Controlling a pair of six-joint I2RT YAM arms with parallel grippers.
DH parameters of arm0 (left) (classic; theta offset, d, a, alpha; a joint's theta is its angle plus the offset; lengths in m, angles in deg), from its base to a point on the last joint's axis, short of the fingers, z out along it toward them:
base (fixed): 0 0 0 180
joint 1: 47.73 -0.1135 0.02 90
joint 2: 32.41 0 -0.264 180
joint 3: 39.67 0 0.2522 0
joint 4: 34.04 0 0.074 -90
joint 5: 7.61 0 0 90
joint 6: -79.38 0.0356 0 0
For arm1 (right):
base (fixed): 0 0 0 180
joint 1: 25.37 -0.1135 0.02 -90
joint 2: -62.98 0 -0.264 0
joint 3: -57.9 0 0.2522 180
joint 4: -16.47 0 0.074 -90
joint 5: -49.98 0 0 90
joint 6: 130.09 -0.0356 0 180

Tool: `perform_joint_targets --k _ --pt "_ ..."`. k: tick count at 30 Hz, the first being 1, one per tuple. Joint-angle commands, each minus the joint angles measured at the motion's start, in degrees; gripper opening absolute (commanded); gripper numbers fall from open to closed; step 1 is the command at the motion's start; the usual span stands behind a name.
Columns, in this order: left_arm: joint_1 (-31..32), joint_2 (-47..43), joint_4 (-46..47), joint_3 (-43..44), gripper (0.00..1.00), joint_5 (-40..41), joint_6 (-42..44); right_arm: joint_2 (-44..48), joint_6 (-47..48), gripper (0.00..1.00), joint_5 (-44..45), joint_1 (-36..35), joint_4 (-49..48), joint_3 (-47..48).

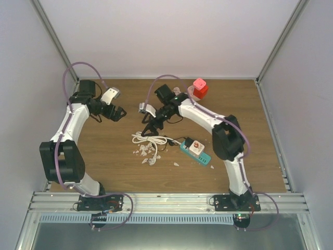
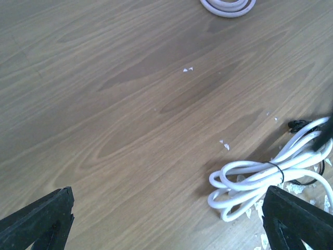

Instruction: Pull the plug off the socket

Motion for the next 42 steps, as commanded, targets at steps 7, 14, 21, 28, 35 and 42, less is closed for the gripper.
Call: perform_joint_targets --k 7,14,21,28,35,42 --pt "6.69 6.6 0.21 5.84 0.99 -0.87 7.46 20.34 7.3 0.99 1.97 7.77 2.77 -12.02" --pt "12.06 10.71 1.99 6.09 0.99 1.79 7.93 35.39 8.28 1.0 10.33 14.62 3.83 -29.33" --pt "16.16 13.34 3.93 6.24 0.99 3.39 7.4 49.15 9.24 1.0 19.82 17.24 4.44 -43.67" --pt "17.93 14.05 5.77 6.82 0.99 4.74 5.3 52.84 8.43 1.0 24.52 17.53 3.02 -50.27" --pt "18.32 11.84 6.56 5.22 0.99 5.89 3.56 49.93 9.92 1.0 28.54 17.55 1.63 -53.03" --pt "18.26 7.98 9.81 1.19 0.99 8.78 0.39 47.21 11.1 0.97 29.93 17.49 -0.91 -54.92"
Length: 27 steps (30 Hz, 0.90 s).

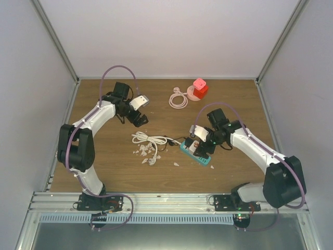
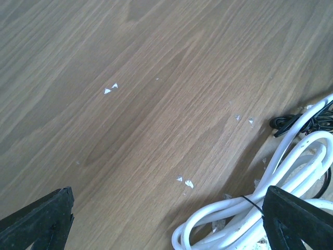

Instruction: Pull the plug off the socket

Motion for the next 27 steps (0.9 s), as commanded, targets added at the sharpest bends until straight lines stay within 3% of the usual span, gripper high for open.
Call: perform_joint_targets --k 1,12,17,22,27 --pt "0.41 -4.98 4.78 -2.7 0.99 2.01 -2.92 -1.68 1.9 0.95 2.61 0.48 -2.88 -1.78" --pt "-2.41 -15.75 9.61 -10.06 0.99 -5.07 -0.2 -4.57 9.51 0.68 0.95 0.51 -5.08 -1.17" --pt "-3.32 -16.22 5.57 -7.81 0.99 -9.71 0.8 -5.91 14.49 0.64 -2.2 0.51 -5.79 -0.8" --pt "-3.37 -19.53 11.24 -9.89 0.99 -8.1 -6.05 -9.26 18.8 0.6 -5.32 0.5 -5.74 1.32" --pt "-3.32 -20.8 9.79 -10.39 0.99 -12.1 -3.54 -13.15 23.37 0.57 -9.61 0.41 -5.39 4.83"
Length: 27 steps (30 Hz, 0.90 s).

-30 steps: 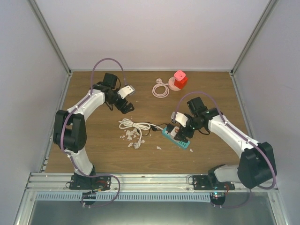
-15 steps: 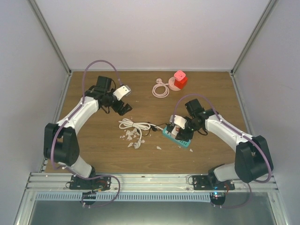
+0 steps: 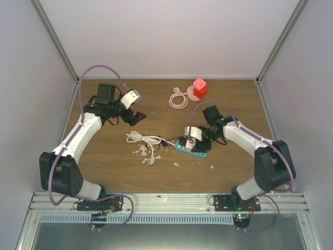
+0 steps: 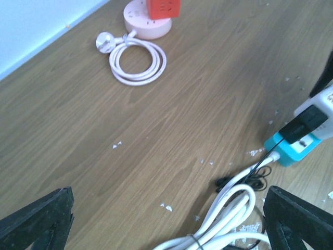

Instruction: Pull the plug off the socket

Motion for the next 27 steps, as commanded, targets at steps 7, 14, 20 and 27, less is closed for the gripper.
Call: perform_joint_targets --k 7,14,20,27 --pt "-0.36 -3.37 4.42 -1.11 0.99 -3.75 -0.93 -9.38 9.47 0.55 -8.6 -0.45 0.99 8.81" --pt "-0.17 -9.92 14.35 -8.79 0.99 -9.95 1.14 -11.27 12.58 0.55 -7.27 -2.06 0.97 9.55" --pt "1.08 -6.0 8.87 -7.78 0.99 -19.73 11.49 -12.04 15.37 0.55 -7.46 -2.07 1.84 9.31" --pt "7.97 0.81 14.46 -10.04 0.99 -23.26 16.97 -13.47 16.41 0.54 -7.74 -2.09 4.6 11.29"
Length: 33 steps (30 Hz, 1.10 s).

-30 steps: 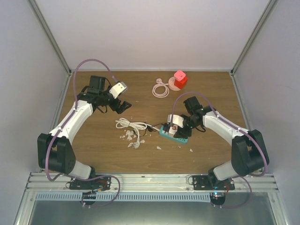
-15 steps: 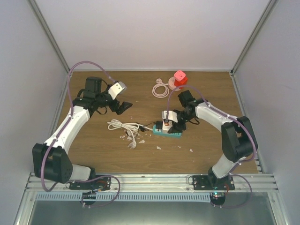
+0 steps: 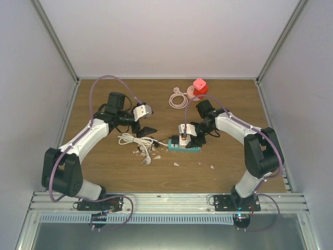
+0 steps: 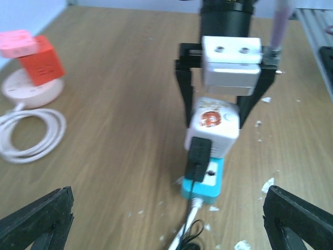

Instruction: Pull the plug off the socket

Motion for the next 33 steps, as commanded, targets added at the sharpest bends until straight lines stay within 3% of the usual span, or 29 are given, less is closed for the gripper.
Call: perform_joint_targets --k 1,6,14,26,33 --pt "4.38 3.04 6.2 -1.64 0.99 -4.45 6.71 -2.49 2.65 0.54 -0.9 -0.91 3.04 1.53" --pt "8.37 10.42 7.83 0.09 0.88 -4.56 9.55 -3.48 2.93 0.53 -0.88 -0.55 4.5 1.43" --pt "12.06 17.03 14.93 -0.78 0.83 -5.82 8.89 -3.23 4.17 0.51 -1.52 1.22 7.66 0.94" --pt "13.58 24.34 20.0 -0.68 0.76 -5.61 8.01 -4.1 1.48 0.51 -0.27 1.27 7.21 1.97" --pt "14.09 26.74 22.38 -1.16 0.63 -5.07 7.59 -4.97 -0.65 0.51 0.16 1.23 6.22 2.07"
